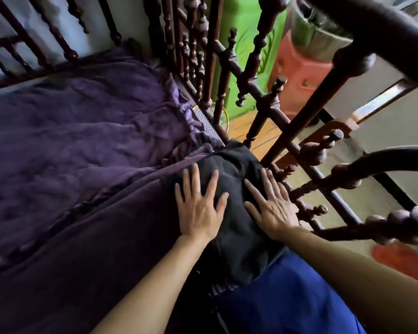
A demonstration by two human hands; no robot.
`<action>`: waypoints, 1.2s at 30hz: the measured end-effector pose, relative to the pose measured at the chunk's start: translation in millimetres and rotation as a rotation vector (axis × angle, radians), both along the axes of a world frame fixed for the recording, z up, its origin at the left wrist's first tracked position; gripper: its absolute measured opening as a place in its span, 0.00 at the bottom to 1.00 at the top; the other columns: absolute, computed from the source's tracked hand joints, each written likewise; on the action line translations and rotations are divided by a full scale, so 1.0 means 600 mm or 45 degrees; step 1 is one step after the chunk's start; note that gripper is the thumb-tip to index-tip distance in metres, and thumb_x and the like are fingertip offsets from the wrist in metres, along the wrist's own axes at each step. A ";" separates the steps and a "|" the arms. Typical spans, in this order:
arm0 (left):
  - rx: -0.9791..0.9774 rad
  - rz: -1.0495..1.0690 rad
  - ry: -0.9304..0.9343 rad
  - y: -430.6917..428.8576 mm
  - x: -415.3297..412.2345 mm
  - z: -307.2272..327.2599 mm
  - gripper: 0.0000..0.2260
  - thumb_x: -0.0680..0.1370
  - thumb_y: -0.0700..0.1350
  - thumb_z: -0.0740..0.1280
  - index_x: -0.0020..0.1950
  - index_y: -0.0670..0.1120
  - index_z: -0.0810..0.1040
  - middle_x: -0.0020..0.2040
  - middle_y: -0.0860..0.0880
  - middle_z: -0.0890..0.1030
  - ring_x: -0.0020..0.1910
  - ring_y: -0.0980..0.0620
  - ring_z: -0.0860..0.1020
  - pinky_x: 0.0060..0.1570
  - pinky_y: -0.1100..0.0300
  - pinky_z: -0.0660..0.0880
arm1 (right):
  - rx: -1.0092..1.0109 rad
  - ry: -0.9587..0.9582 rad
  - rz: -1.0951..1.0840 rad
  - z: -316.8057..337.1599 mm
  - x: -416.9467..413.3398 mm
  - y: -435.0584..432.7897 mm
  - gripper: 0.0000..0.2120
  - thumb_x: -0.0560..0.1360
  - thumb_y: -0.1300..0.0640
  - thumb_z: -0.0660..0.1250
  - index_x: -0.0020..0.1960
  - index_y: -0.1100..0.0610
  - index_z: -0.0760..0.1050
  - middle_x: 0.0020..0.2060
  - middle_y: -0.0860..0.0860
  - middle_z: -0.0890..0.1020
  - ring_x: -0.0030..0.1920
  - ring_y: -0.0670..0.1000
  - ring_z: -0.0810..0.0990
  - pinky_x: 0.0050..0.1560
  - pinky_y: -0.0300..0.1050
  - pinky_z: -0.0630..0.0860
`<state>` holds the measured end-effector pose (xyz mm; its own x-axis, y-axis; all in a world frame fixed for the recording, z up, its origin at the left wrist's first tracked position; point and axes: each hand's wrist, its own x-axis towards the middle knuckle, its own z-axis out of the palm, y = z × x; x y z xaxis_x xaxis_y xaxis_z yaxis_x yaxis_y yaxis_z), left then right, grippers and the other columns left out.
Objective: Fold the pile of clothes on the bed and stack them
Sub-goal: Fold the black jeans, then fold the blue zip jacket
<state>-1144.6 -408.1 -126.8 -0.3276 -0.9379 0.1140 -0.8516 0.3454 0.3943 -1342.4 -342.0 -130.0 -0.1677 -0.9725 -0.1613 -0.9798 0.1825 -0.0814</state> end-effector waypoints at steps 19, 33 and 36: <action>0.424 -0.108 -0.448 0.046 0.053 -0.031 0.28 0.81 0.59 0.50 0.78 0.55 0.43 0.79 0.41 0.43 0.77 0.41 0.49 0.71 0.45 0.57 | 0.342 0.036 -0.014 -0.052 0.030 0.007 0.33 0.77 0.32 0.38 0.78 0.44 0.38 0.78 0.53 0.38 0.77 0.55 0.37 0.75 0.59 0.47; 0.637 0.577 -0.322 0.373 0.360 0.196 0.15 0.80 0.52 0.59 0.65 0.49 0.73 0.62 0.48 0.76 0.60 0.45 0.76 0.55 0.52 0.73 | 0.105 -0.044 0.630 0.177 0.268 0.068 0.18 0.77 0.47 0.58 0.65 0.52 0.71 0.60 0.52 0.76 0.62 0.56 0.73 0.59 0.51 0.71; 0.557 0.772 -0.278 0.457 0.450 0.248 0.13 0.79 0.51 0.60 0.61 0.49 0.75 0.59 0.48 0.79 0.58 0.45 0.77 0.53 0.53 0.75 | 0.081 -0.123 0.840 0.220 0.381 0.097 0.20 0.78 0.47 0.58 0.67 0.51 0.70 0.61 0.51 0.76 0.61 0.55 0.74 0.55 0.49 0.73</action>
<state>-874.6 -133.8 21.9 0.2845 -0.9051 -0.3161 -0.9160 -0.3539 0.1891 -1113.9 -284.0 1.9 0.4773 -0.8542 -0.2062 -0.8763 -0.4453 -0.1836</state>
